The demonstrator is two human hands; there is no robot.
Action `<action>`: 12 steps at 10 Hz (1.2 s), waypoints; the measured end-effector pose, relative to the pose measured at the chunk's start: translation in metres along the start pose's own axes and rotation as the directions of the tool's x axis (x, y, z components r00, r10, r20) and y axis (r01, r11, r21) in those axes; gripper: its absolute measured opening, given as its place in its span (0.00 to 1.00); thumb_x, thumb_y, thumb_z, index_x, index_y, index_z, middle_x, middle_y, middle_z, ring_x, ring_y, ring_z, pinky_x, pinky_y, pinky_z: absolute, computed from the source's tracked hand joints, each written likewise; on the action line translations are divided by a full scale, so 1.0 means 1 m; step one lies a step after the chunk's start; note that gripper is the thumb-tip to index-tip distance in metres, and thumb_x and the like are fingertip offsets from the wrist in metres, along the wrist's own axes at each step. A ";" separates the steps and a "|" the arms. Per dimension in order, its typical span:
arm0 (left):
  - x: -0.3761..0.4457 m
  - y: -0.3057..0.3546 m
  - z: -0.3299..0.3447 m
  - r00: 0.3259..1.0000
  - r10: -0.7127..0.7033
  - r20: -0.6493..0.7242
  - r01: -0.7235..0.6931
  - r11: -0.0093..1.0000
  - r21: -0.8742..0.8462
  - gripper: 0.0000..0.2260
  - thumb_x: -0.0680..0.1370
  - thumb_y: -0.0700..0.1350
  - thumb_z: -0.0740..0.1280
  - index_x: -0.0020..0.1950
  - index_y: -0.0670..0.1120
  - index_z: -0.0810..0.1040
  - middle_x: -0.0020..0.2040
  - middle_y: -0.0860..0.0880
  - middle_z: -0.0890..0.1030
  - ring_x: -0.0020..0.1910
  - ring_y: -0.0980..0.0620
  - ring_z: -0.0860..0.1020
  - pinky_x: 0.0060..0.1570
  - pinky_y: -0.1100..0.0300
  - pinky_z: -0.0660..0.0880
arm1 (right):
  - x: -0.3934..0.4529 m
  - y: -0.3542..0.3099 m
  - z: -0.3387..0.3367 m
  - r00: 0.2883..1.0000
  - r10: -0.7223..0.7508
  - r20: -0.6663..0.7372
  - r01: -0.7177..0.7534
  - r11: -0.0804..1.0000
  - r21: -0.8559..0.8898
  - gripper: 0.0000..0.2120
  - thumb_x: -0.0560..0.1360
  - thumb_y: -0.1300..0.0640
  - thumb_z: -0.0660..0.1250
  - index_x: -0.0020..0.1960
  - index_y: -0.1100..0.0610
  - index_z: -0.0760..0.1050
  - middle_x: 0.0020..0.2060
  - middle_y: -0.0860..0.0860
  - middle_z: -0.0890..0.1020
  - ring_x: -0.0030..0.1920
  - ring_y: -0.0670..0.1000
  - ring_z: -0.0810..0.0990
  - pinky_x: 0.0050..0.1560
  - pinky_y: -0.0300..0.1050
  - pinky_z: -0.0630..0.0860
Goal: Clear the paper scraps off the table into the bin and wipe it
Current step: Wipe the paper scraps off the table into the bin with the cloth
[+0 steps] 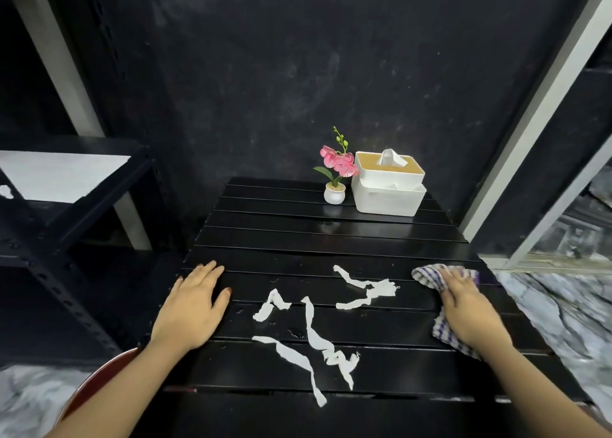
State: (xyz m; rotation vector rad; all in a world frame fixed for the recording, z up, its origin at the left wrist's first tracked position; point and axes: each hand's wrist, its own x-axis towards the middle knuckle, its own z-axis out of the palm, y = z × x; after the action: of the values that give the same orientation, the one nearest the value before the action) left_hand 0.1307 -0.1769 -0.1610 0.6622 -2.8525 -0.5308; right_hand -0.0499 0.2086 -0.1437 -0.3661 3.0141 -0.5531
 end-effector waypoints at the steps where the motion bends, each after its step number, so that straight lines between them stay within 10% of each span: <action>1: 0.000 0.000 0.000 1.000 0.002 -0.005 -0.002 1.000 0.003 0.24 0.80 0.54 0.55 0.75 0.49 0.59 0.77 0.52 0.58 0.76 0.53 0.54 0.76 0.53 0.49 | 0.004 -0.038 0.015 0.994 -0.112 0.011 0.113 0.993 -0.037 0.23 0.80 0.59 0.51 0.74 0.57 0.53 0.75 0.56 0.56 0.76 0.55 0.52 0.74 0.46 0.49; 8: -0.001 0.004 -0.006 1.000 -0.006 0.028 0.007 1.000 -0.016 0.24 0.80 0.55 0.54 0.75 0.50 0.58 0.77 0.53 0.56 0.76 0.54 0.52 0.75 0.55 0.47 | -0.027 -0.171 0.074 0.880 -0.465 0.097 0.457 0.885 0.089 0.26 0.77 0.65 0.50 0.75 0.55 0.52 0.76 0.50 0.55 0.76 0.49 0.50 0.76 0.41 0.46; 10: 0.015 0.001 -0.017 0.999 -0.014 0.049 0.019 0.995 -0.095 0.24 0.79 0.52 0.58 0.74 0.50 0.60 0.76 0.52 0.59 0.75 0.52 0.57 0.75 0.53 0.51 | -0.006 -0.124 0.034 0.974 -0.174 -0.145 0.220 0.878 0.425 0.20 0.77 0.68 0.53 0.67 0.57 0.68 0.67 0.57 0.72 0.68 0.53 0.68 0.63 0.27 0.55; 12: 0.052 -0.005 -0.016 0.997 0.032 0.068 -0.034 0.999 0.027 0.25 0.79 0.52 0.57 0.75 0.49 0.58 0.77 0.51 0.57 0.76 0.51 0.54 0.76 0.52 0.50 | 0.049 -0.028 0.004 0.955 0.167 -0.243 -0.108 0.965 0.241 0.18 0.76 0.67 0.54 0.66 0.63 0.68 0.64 0.66 0.72 0.64 0.66 0.69 0.66 0.55 0.64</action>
State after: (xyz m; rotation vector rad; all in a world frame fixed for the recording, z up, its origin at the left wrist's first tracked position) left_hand 0.0901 -0.2096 -0.1439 0.6122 -2.9339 -0.5182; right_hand -0.0908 0.1701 -0.1377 -0.0706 3.1394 -0.9914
